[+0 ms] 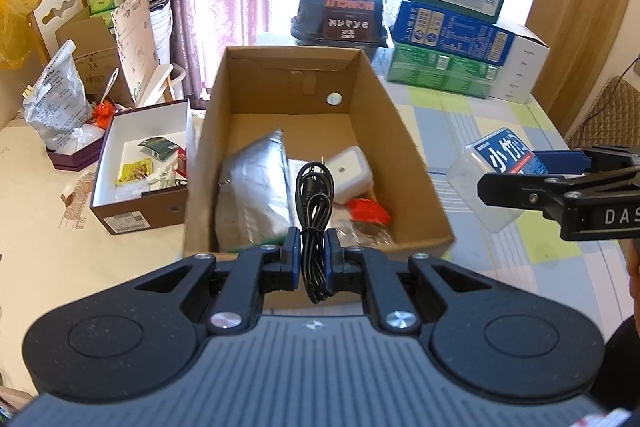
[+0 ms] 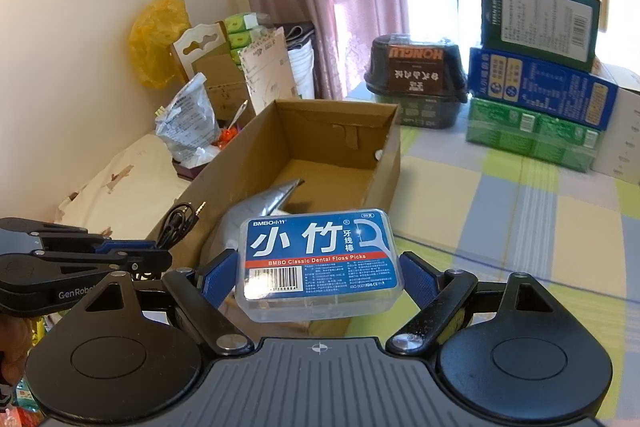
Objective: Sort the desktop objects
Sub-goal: 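Lift the cable and floss-pick box and carry both over the cardboard box, then open the left gripper to drop the cable while the right drops the floss-pick box into the box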
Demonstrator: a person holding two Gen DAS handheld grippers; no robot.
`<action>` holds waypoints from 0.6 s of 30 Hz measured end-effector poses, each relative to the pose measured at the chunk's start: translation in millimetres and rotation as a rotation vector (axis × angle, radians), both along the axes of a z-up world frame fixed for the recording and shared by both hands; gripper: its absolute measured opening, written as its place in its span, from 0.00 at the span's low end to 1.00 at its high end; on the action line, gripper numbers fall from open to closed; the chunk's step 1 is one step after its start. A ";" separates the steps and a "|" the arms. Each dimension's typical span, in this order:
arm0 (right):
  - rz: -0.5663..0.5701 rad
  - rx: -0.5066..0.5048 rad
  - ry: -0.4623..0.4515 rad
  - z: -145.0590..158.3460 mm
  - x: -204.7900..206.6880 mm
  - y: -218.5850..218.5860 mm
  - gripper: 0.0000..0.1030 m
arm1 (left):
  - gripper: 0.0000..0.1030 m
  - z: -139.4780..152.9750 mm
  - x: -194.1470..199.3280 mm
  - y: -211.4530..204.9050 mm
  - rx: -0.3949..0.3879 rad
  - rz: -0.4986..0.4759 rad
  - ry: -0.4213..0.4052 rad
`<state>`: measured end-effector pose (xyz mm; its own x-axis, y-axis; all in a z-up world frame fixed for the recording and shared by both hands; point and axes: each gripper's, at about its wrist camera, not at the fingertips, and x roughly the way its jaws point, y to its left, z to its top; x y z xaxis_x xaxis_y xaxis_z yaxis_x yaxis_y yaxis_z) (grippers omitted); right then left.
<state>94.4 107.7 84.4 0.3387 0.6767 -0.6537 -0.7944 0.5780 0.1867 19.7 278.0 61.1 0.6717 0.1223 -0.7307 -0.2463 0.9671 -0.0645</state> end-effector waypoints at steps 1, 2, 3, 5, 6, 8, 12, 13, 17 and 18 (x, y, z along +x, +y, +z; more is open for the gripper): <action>0.003 0.001 -0.001 -0.6 2.3 3.1 0.81 | 0.08 0.0 3.0 3.3 0.003 0.002 0.001; 0.004 0.001 0.000 -1.3 4.7 6.3 0.81 | 0.08 -0.2 5.9 6.5 0.005 0.004 0.000; 0.005 0.001 0.001 -1.9 6.7 9.2 0.81 | 0.08 -0.5 9.2 9.5 0.007 0.005 0.001; 0.009 0.001 0.004 -3.6 11.1 15.2 0.81 | 0.08 -1.2 16.6 14.2 0.015 0.003 0.002; 0.010 0.000 0.005 -4.9 13.4 18.1 0.81 | 0.08 -2.2 20.6 16.2 0.017 0.001 0.003; 0.011 -0.001 0.007 -6.8 16.1 22.0 0.81 | 0.08 -4.5 28.7 19.3 0.021 -0.004 0.005; 0.011 -0.004 0.017 -11.5 22.6 28.1 0.81 | 0.08 -11.2 43.8 23.9 0.023 -0.011 0.007; 0.011 -0.005 0.019 -13.2 24.2 29.2 0.81 | 0.08 -13.4 47.1 24.8 0.022 -0.013 0.005; 0.012 -0.008 0.028 -18.6 28.3 32.8 0.81 | 0.17 -21.4 54.4 28.7 0.018 0.000 -0.004; 0.012 -0.009 0.030 -19.6 29.2 33.8 0.81 | 0.19 -22.8 54.4 30.1 0.015 0.000 -0.002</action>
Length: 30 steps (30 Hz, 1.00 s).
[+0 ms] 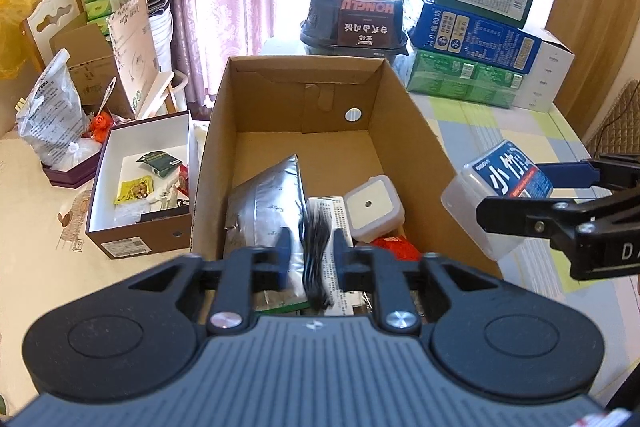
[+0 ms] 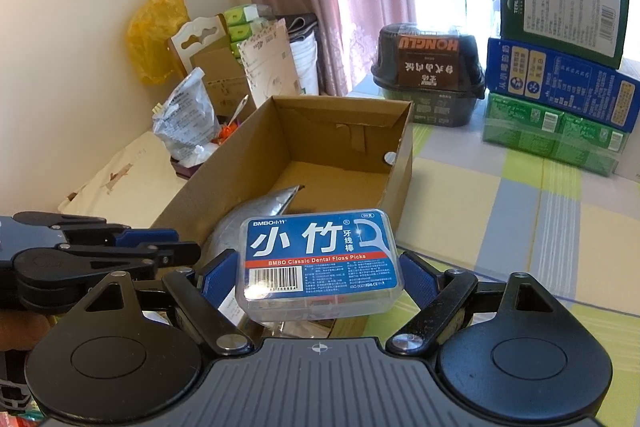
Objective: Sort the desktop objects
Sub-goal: 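Open the left gripper to drop the cable while the right drops the floss-pick box into the box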
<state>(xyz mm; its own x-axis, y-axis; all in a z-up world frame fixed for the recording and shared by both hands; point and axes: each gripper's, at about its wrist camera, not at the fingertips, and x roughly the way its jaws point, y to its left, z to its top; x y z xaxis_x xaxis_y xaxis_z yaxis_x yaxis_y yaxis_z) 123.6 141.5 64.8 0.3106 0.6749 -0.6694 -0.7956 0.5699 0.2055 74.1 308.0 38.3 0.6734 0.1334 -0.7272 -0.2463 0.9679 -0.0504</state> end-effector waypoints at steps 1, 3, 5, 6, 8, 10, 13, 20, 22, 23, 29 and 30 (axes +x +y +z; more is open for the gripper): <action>0.001 -0.001 0.002 -1.2 0.6 0.7 0.81 | 0.19 -1.5 -0.2 0.7 -0.002 0.000 0.003; 0.002 -0.002 0.006 -2.7 1.1 2.6 0.81 | 0.19 -3.8 -1.5 1.9 -0.001 0.004 0.009; 0.003 -0.002 0.010 -3.8 1.7 4.5 0.81 | 0.19 -5.1 -4.1 3.3 -0.001 0.008 0.011; 0.005 -0.001 0.012 -4.3 1.1 5.4 0.81 | 0.19 -5.8 -5.7 3.9 -0.001 0.011 0.013; 0.008 0.001 0.014 -4.6 0.6 7.4 0.81 | 0.18 -6.7 -9.2 5.4 0.000 0.017 0.014; 0.012 0.004 0.016 -4.4 -0.4 9.7 0.81 | 0.18 -7.2 -12.2 6.9 -0.002 0.018 0.016; 0.017 0.008 0.019 -4.0 -1.4 13.8 0.81 | 0.18 -7.3 -15.2 7.3 0.000 0.019 0.019; 0.025 0.026 0.028 -3.9 1.7 25.9 0.81 | 0.19 -6.9 -17.6 8.7 -0.014 0.022 0.020; 0.024 0.046 0.043 -5.4 4.8 28.6 0.83 | 0.19 -7.1 -17.2 9.1 -0.012 0.024 0.023; 0.020 0.050 0.059 -7.1 7.0 29.7 0.85 | 0.20 -7.5 -17.3 9.2 -0.012 0.025 0.024; -0.029 0.058 0.072 -12.1 13.0 17.9 0.88 | 0.24 -10.2 -20.0 9.1 -0.010 0.028 0.031; -0.042 0.060 0.082 -13.4 15.0 14.0 0.88 | 0.25 -10.4 -20.5 9.4 -0.012 0.030 0.030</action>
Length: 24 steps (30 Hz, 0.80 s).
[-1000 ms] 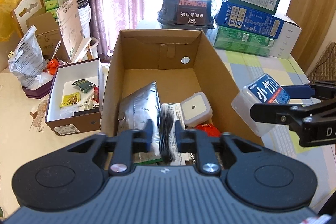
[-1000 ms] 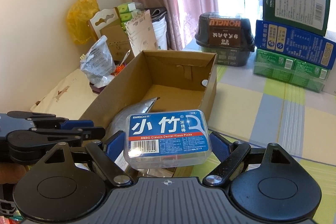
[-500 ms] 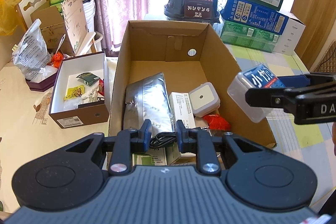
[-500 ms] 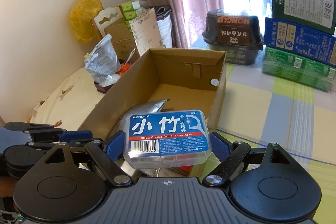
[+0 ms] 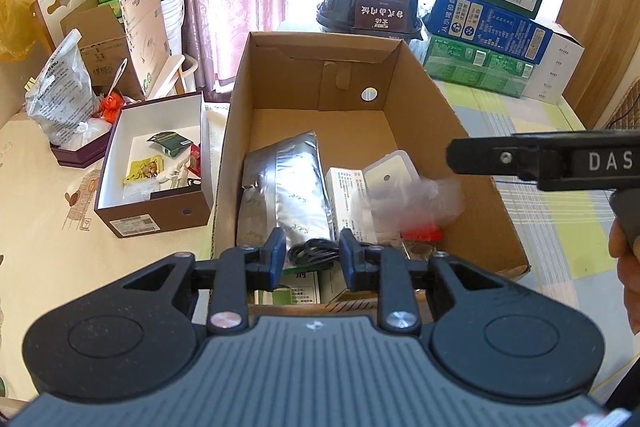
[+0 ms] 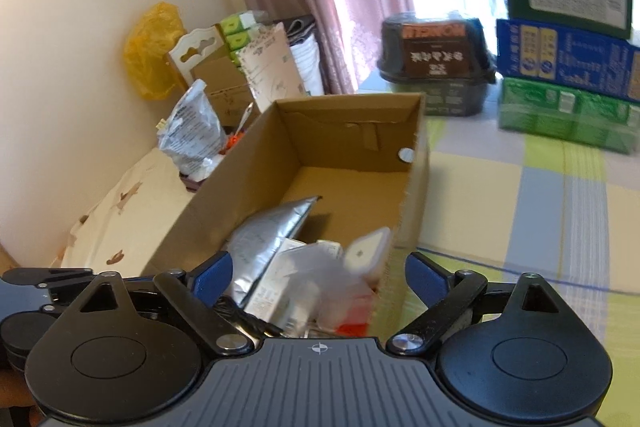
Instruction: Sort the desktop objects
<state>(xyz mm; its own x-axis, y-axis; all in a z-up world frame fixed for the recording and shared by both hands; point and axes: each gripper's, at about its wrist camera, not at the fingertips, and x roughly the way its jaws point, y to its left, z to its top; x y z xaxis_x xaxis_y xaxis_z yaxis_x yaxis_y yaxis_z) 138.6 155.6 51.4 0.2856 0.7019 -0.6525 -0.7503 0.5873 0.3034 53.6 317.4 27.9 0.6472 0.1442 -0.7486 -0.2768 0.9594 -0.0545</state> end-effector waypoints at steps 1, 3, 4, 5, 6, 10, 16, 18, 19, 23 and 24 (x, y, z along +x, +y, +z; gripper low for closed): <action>-0.012 0.001 0.010 -1.0 1.8 -3.8 0.89 | 0.27 -0.2 -0.5 0.2 -0.002 0.002 0.000; -0.028 0.002 0.025 -1.8 3.8 -9.9 0.89 | 0.29 0.1 -2.2 -0.3 0.000 0.003 0.000; -0.033 0.002 0.029 -1.7 3.7 -13.1 0.89 | 0.33 0.1 -3.4 -0.4 0.000 0.005 0.000; -0.039 0.004 0.032 -1.4 3.4 -16.7 0.89 | 0.37 0.1 -4.4 -0.9 0.000 0.006 -0.001; -0.042 0.005 0.034 -0.7 2.3 -19.6 0.90 | 0.39 0.3 -5.5 -1.8 0.001 0.006 0.000; -0.044 -0.001 0.045 1.5 -5.4 -29.0 0.94 | 0.53 2.6 -10.6 -6.3 0.003 0.014 -0.005; -0.036 -0.008 0.037 10.0 -24.7 -38.9 0.98 | 0.76 14.3 -21.1 -17.5 0.021 0.016 -0.021; -0.034 -0.011 0.036 14.3 -31.5 -42.6 0.98 | 0.82 19.3 -26.3 -21.4 0.032 0.017 -0.032; -0.032 -0.016 0.036 16.0 -34.7 -44.3 0.98 | 0.86 21.5 -29.2 -23.4 0.037 0.017 -0.035; -0.039 -0.034 0.047 21.9 -48.5 -53.3 0.98 | 0.99 28.7 -44.7 -29.6 0.050 0.018 -0.043; -0.039 -0.038 0.047 23.1 -52.4 -55.9 0.98 | 0.99 29.9 -48.6 -31.3 0.051 0.018 -0.042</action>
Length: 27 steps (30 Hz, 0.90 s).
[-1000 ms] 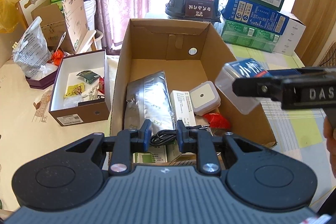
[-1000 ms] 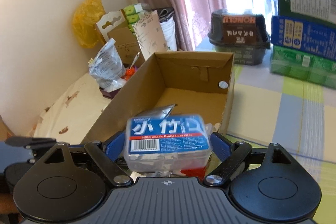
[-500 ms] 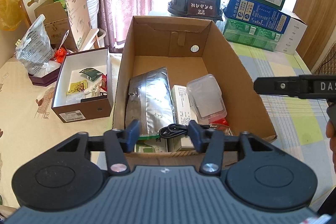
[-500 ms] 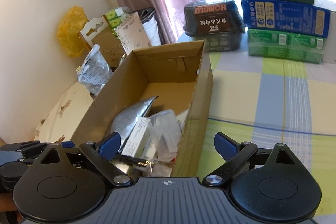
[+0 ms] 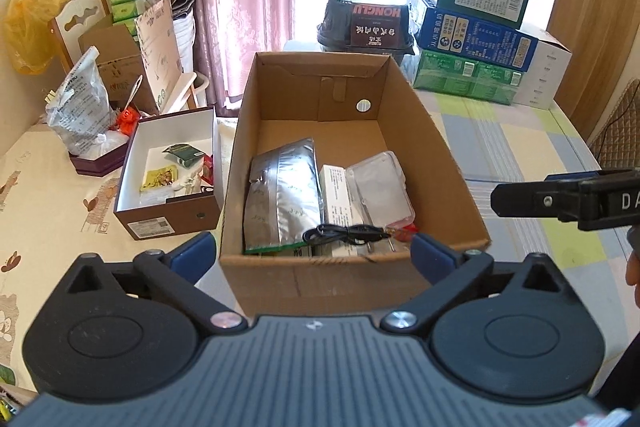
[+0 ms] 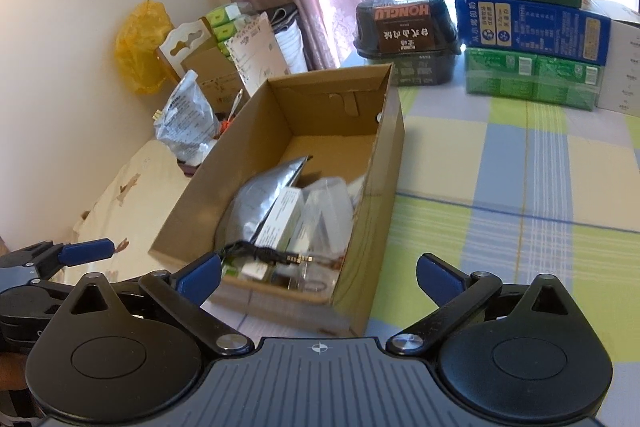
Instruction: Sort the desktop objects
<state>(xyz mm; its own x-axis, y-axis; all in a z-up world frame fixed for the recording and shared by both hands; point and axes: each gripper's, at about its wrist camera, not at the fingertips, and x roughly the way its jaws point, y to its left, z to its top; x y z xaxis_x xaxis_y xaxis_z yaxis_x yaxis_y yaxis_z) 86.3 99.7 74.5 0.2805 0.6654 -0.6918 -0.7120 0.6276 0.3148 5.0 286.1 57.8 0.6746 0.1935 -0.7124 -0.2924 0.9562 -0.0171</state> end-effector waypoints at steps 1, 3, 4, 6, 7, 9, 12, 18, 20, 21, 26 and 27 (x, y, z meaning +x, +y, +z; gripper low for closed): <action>-0.002 -0.004 -0.001 1.1 -3.7 -2.4 0.98 | 0.99 1.4 -4.3 -1.4 -0.001 0.003 0.000; -0.003 -0.011 -0.001 2.6 -10.7 -7.1 0.98 | 0.99 4.4 -12.8 -5.2 -0.003 0.012 -0.005; -0.005 -0.013 -0.002 3.5 -14.6 -9.8 0.98 | 0.99 5.9 -17.4 -7.2 -0.001 0.019 -0.009; -0.006 -0.014 -0.001 5.5 -22.7 -16.1 0.98 | 0.99 9.5 -26.8 -11.7 0.010 0.030 -0.021; -0.007 -0.015 -0.003 6.4 -26.2 -18.1 0.98 | 0.99 11.6 -30.8 -13.7 0.013 0.037 -0.024; -0.004 -0.021 -0.013 8.5 -34.5 -23.2 0.98 | 0.99 14.6 -40.5 -17.1 0.014 0.054 -0.031; -0.001 -0.031 -0.034 11.2 -45.7 -30.8 0.98 | 0.99 19.5 -52.8 -22.8 0.004 0.069 -0.037; -0.024 -0.040 -0.047 16.9 -65.0 -49.7 0.98 | 0.99 27.6 -75.9 -36.2 -0.010 0.089 -0.023; -0.028 -0.042 -0.055 18.7 -69.8 -55.4 0.98 | 0.99 30.0 -83.0 -40.2 -0.020 0.100 -0.020; -0.029 -0.042 -0.059 19.9 -72.2 -57.8 0.98 | 0.99 31.0 -86.4 -42.1 -0.026 0.106 -0.017; -0.028 -0.051 -0.096 25.3 -85.9 -69.4 0.98 | 0.99 35.4 -102.8 -53.8 -0.027 0.129 -0.020; -0.026 -0.053 -0.108 26.3 -89.2 -71.2 0.98 | 0.99 36.4 -105.7 -55.4 -0.030 0.133 -0.023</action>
